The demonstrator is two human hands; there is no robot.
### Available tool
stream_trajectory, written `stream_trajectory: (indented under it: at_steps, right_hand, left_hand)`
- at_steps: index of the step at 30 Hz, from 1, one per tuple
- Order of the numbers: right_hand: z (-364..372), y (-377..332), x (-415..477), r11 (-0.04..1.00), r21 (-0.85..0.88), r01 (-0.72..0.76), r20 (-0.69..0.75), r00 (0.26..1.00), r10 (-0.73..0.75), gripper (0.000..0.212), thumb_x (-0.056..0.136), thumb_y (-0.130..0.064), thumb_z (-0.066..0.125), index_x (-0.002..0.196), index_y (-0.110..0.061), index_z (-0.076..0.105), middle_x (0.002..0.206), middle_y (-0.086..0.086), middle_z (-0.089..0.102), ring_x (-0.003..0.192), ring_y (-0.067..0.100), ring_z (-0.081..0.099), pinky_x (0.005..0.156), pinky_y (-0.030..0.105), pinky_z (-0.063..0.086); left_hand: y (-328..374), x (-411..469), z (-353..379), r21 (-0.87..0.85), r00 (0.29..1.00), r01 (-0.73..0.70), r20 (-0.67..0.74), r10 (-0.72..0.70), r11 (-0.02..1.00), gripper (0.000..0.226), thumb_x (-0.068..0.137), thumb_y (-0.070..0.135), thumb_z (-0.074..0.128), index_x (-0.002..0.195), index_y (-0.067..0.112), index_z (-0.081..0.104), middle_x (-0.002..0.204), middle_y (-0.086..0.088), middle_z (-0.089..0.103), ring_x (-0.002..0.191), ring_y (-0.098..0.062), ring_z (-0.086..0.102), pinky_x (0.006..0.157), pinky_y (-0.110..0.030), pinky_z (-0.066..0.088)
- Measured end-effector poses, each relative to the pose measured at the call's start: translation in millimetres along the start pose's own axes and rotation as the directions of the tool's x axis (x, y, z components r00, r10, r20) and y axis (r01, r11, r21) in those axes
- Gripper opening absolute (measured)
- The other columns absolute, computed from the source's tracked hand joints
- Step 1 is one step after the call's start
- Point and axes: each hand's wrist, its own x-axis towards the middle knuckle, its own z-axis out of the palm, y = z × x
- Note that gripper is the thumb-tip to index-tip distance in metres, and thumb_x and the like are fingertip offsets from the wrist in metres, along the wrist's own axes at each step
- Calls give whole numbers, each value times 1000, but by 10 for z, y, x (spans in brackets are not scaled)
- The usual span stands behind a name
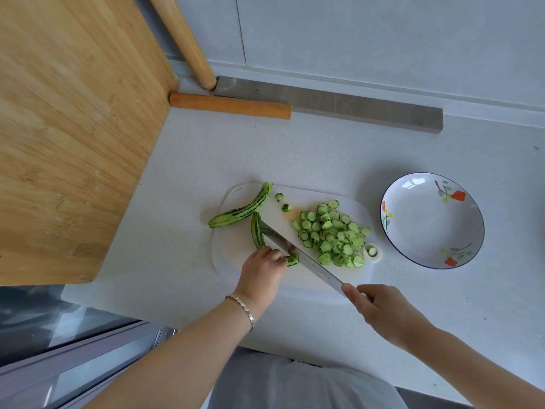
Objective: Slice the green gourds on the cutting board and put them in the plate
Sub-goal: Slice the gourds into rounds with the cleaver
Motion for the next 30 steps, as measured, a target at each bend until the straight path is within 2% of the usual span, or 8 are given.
stream_trajectory:
  at_steps: [8,13,18,20,25,30]
  right_hand:
    - [59,18,39,1000,-25,17,-21,1000,-18,53,92,-54,39,58,-15,27,53,-3,30,50,12,26,52,24,25]
    - [216,90,56,1000,-8,25,-39,999,-25,52,92,-53,40,57,-15,30,51,-5,28,46,10,24,48,20,24]
    - [256,118,63,1000,12,9,-48,999,-8,51,92,-52,40,56,-16,31,51,-4,29,46,10,25,47,19,23]
    - [235,110,66,1000,9,19,-46,999,-18,52,92,-52,40,56,-16,31,51,-4,29,46,10,25,47,19,23]
    - [201,126,40,1000,-17,23,-44,999,-24,53,92,-52,39,57,-15,30,52,-4,29,47,10,25,48,20,23]
    - [194,160,-8,1000,-4,-6,-54,999,6,53,92,-52,41,56,-15,29,51,-4,29,46,10,24,47,20,24]
  left_hand:
    - [4,1,11,4,999,17,31,-17,1000,38,20,-15,74,48,8,61,50,-2,52,48,-21,53,44,-18,40]
    - [-28,-8,53,2,1000,6,28,-6,1000,37,23,-13,76,50,9,64,52,-2,54,50,-22,54,46,-19,44]
    - [-5,4,11,1,1000,10,29,-10,1000,37,22,-15,75,46,9,60,51,-3,52,48,-22,53,43,-18,38]
    - [-6,6,9,-3,1000,6,21,-6,1000,37,24,-13,78,47,9,60,54,-3,54,50,-22,54,44,-19,40]
    - [-35,-8,-16,-43,1000,6,-11,-6,999,34,36,5,93,51,8,63,58,-2,61,54,-20,61,44,-19,44]
    - [-57,-3,-43,-20,1000,13,-27,-14,1000,37,34,15,95,53,8,64,59,-2,61,56,-19,62,43,-18,45]
